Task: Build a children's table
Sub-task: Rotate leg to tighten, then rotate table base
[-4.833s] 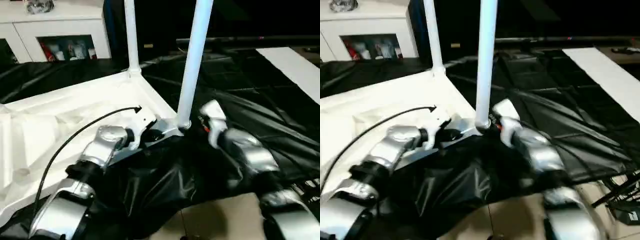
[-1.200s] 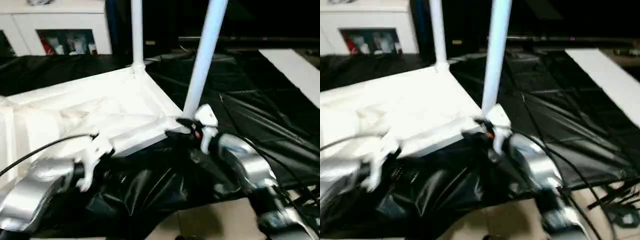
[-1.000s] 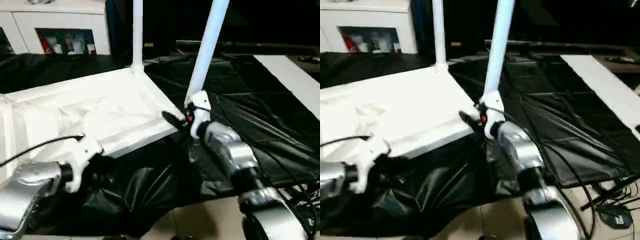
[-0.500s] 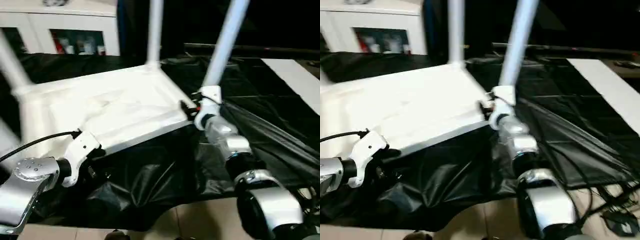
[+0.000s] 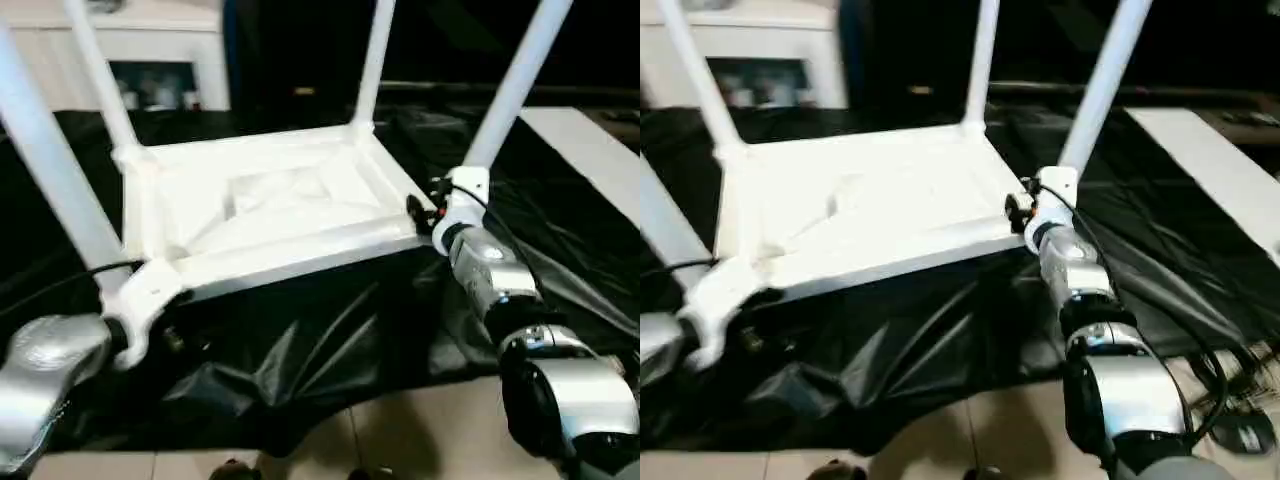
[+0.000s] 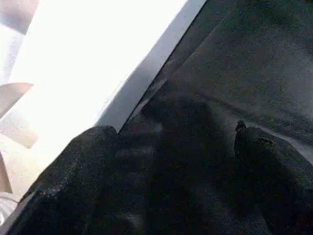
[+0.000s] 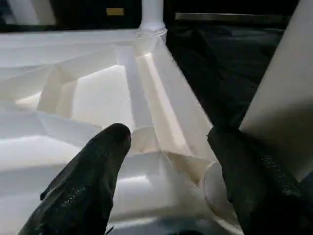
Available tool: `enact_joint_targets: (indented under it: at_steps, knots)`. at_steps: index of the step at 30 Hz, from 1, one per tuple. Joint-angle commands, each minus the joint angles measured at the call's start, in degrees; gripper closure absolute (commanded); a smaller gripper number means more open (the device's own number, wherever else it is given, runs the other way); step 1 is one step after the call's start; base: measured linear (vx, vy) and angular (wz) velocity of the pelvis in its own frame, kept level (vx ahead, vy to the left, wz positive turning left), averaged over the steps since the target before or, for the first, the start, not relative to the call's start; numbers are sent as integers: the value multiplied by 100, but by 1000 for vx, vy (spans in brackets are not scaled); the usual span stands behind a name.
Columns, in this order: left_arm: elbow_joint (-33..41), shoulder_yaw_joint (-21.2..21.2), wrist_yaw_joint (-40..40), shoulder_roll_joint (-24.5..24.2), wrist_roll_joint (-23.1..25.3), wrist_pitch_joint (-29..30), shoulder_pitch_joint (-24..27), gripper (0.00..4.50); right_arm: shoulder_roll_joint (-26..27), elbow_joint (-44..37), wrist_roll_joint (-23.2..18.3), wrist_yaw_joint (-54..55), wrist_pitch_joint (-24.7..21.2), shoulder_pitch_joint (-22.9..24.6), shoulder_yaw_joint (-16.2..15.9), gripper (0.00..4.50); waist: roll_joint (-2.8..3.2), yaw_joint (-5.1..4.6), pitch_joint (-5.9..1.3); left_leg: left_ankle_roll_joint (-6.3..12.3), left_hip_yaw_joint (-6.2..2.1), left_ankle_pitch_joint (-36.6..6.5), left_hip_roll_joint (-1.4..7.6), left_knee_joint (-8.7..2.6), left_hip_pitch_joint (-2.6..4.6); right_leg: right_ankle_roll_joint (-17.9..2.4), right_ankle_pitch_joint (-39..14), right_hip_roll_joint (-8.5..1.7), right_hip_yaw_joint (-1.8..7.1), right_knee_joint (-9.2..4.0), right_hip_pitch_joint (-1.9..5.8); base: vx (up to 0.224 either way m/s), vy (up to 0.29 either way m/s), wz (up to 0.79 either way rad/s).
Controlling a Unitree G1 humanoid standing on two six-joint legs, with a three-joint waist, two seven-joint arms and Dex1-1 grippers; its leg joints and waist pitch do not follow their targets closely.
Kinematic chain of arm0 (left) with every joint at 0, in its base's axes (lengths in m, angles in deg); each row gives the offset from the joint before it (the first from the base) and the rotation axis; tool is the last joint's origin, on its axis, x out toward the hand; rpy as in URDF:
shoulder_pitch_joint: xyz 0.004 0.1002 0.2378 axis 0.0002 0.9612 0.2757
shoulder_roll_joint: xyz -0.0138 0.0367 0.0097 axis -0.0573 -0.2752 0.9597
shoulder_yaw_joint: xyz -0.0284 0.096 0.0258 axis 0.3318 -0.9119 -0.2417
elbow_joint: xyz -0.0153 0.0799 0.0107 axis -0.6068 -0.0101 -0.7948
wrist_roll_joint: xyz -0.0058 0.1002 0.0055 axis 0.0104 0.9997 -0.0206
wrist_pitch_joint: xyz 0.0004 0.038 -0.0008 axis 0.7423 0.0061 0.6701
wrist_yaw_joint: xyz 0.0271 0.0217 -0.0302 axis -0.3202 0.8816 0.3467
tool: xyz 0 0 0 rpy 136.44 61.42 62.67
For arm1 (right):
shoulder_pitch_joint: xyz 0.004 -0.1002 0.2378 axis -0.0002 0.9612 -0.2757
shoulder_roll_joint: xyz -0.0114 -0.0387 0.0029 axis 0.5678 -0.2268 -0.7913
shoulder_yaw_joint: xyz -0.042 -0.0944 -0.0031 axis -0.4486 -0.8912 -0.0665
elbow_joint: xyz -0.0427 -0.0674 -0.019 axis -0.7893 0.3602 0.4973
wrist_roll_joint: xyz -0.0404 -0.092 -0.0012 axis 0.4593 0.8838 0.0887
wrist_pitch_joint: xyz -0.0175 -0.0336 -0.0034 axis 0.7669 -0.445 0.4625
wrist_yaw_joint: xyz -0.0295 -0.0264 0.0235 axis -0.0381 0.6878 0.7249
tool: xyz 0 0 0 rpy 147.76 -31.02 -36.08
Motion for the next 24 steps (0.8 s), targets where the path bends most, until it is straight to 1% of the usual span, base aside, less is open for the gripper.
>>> enact_joint_targets:
  at_steps: [1, 2, 3, 4, 5, 6, 7, 8, 9, 10, 11, 12, 13, 15, 16, 17, 18, 21, 22, 23, 24]
  knots:
    - [168, 326, 271, -253, -205, 64, 248, 6, 31, -297, 92, -236, 53, 221, -151, 132, 151, -18, -363, -278, -133, -2990, 159, -438, 145, -659, -3126, -415, 204, -494, 93, 0, 0, 0]
    - [191, 406, 340, -323, -245, 114, 345, 6, 43, -362, 97, -306, 67, 295, -179, 132, 157, -24, -363, -272, -130, -3004, 163, -442, 154, -679, -3115, -407, 210, -486, 73, 0, 0, 0]
    - [229, 523, 434, -420, -307, 187, 489, 6, 59, -456, 104, -404, 89, 401, -214, 132, 166, -43, -356, -273, -127, -3046, 163, -447, 161, -695, -3076, -384, 212, -483, 73, 0, 0, 0]
    - [265, 716, 592, -564, -386, 278, 691, 6, 75, -646, 95, -543, 88, 572, -255, 132, 165, -60, -362, -271, -126, -3021, 170, -456, 158, -740, -2958, -375, 226, -460, 76, 0, 0, 0]
    - [292, 850, 699, -662, -442, 332, 834, 6, 85, -785, 88, -636, 84, 693, -283, 132, 165, -58, -367, -258, -117, -2979, 167, -451, 152, -766, -2880, -383, 240, -454, 82, 0, 0, 0]
    - [257, 1048, 823, -772, -496, 382, 970, 6, 84, -970, 61, -775, 48, 861, -327, 132, 165, -73, -358, -234, -115, -2953, 179, -470, 148, -799, -2813, -371, 250, -445, 75, 0, 0, 0]
    - [214, 1232, 909, -869, -549, 414, 1071, 6, 73, -1135, 39, -886, 22, 1013, -368, 132, 168, -73, -364, -215, -109, -2877, 180, -473, 146, -842, -2685, -367, 263, -431, 90, 0, 0, 0]
    - [181, 1335, 945, -918, -579, 425, 1116, 6, 63, -1223, 25, -945, 6, 1097, -391, 132, 178, -72, -359, -203, -99, -2878, 181, -471, 153, -863, -2637, -363, 271, -432, 78, 0, 0, 0]
    - [82, 1494, 985, -1019, -569, 434, 1154, 6, 35, -1322, 17, -999, -9, 1214, -409, 132, 174, -79, -358, -190, -94, -2869, 184, -475, 164, -891, -2583, -352, 276, -425, 74, 0, 0, 0]
    - [18, 1585, 1002, -1082, -557, 435, 1171, 6, 16, -1376, 15, -1021, -17, 1280, -417, 132, 182, -66, -351, -189, -89, -2897, 185, -476, 182, -903, -2587, -348, 280, -432, 62, 0, 0, 0]
    - [-101, 1730, 1048, -1212, -552, 450, 1216, 6, -17, -1463, 1, -1021, -72, 1379, -403, 132, 170, -66, -347, -190, -88, -2901, 186, -478, 185, -917, -2588, -354, 286, -426, 65, 0, 0, 0]
    - [-193, 1846, 1101, -1318, -551, 454, 1260, 6, -46, -1531, -2, -1017, -105, 1457, -397, 132, 181, -64, -338, -203, -96, -2923, 185, -488, 182, -902, -2647, -357, 284, -424, 75, 0, 0, 0]
    - [-270, 1962, 1176, -1417, -548, 457, 1313, 6, -76, -1579, -8, -1026, -132, 1526, -388, 132, 179, -53, -330, -203, -89, -2938, 175, -478, 195, -860, -2728, -362, 292, -447, 63, 0, 0, 0]
    - [-351, 2143, 1261, -1551, -563, 453, 1407, 6, -118, -1692, 2, -1059, -219, 1645, -363, 132, 176, -62, -319, -210, -102, -2977, 172, -482, 188, -810, -2909, -374, 288, -458, 75, 0, 0, 0]
    - [-426, 2269, 1277, -1601, -571, 430, 1428, 6, -147, -1756, 45, -1048, -253, 1721, -369, 132, 171, -59, -315, -208, -105, -3007, 175, -476, 212, -780, -3015, -380, 292, -477, 60, 0, 0, 0]
    - [-426, 2269, 1277, -1601, -571, 430, 1428, 6, -147, -1756, 45, -1048, -253, 1721, -369, 132, 173, -58, -313, -209, -111, -3023, 178, -480, 211, -775, -3047, -381, 290, -478, 60, 0, 0, 0]
    - [-511, 2389, 1292, -1637, -576, 368, 1429, 6, -166, -1813, 76, -1023, -286, 1788, -372, 132, 176, -64, -310, -213, -116, -3054, 177, -481, 213, -762, -3086, -379, 284, -487, 56, 0, 0, 0]
    - [-795, 2600, 1221, -1604, -624, 31, 1215, 6, -166, -1952, 96, -887, -419, 1908, -336, 132, 175, -69, -298, -216, -127, -3163, 166, -475, 236, -670, -3319, -388, 271, -534, 43, 0, 0, 0]
    - [-963, 2681, 1134, -1456, -768, -187, 927, 6, -151, -1944, 118, -748, -473, 1915, -312, 132, 186, -68, -288, -229, -134, -3217, 159, -474, 261, -643, -3430, -378, 256, -547, 25, 0, 0, 0]
    - [-973, 2688, 1124, -1433, -790, -203, 894, 6, -150, -1932, 125, -726, -477, 1910, -310, 132, 185, -63, -296, -237, -126, -3237, 152, -462, 289, -633, -3448, -369, 248, -564, 14, 0, 0, 0]
    - [-1083, 2758, 1054, -1161, -1050, -427, 524, 6, -154, -1742, 254, -379, -529, 1830, -298, 132, 202, -56, -284, -267, -136, -3281, 154, -461, 303, -641, -3451, -379, 237, -562, 15, 0, 0, 0]
